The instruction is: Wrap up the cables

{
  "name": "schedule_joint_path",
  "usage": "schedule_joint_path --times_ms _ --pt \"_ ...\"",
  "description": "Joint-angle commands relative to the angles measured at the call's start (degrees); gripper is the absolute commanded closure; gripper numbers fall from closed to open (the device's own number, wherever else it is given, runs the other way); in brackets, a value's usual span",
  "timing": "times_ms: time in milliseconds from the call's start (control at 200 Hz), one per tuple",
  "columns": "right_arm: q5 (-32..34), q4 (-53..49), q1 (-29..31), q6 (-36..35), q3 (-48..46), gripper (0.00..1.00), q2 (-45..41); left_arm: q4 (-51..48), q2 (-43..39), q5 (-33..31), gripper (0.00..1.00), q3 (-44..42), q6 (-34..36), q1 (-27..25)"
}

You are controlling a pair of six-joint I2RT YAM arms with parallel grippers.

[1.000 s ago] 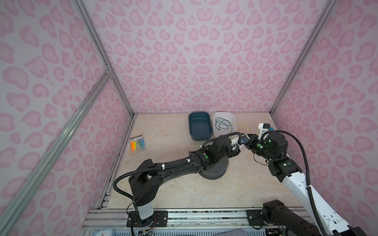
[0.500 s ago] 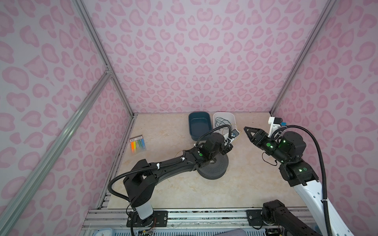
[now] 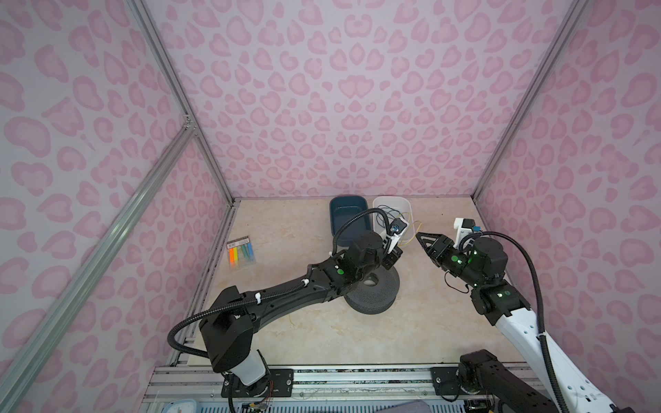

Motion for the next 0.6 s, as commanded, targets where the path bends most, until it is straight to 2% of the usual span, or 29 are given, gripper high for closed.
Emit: schedule_joint_path --times_ms 0,260,490,595 --pt "-1.2 7.9 1.4 2.9 -0.8 0.57 1.5 2.1 -1.0 0.6 0.96 -0.4 -2.0 0.0" --pt "-0.2 9.0 3.2 3.1 -1.2 0.67 3.0 2.8 -1.7 1.5 0.96 -1.4 -3.2 0.1" --pt "1.5 5.6 2.7 -0.5 0.4 0.98 3.5 3.2 -3.5 2.8 0.96 -2.5 -3.4 0.0" --pt "1.8 4.6 1.1 -1.2 0.8 1.0 2.9 3.2 -4.9 2.5 0.96 -3.4 -3.5 0.2"
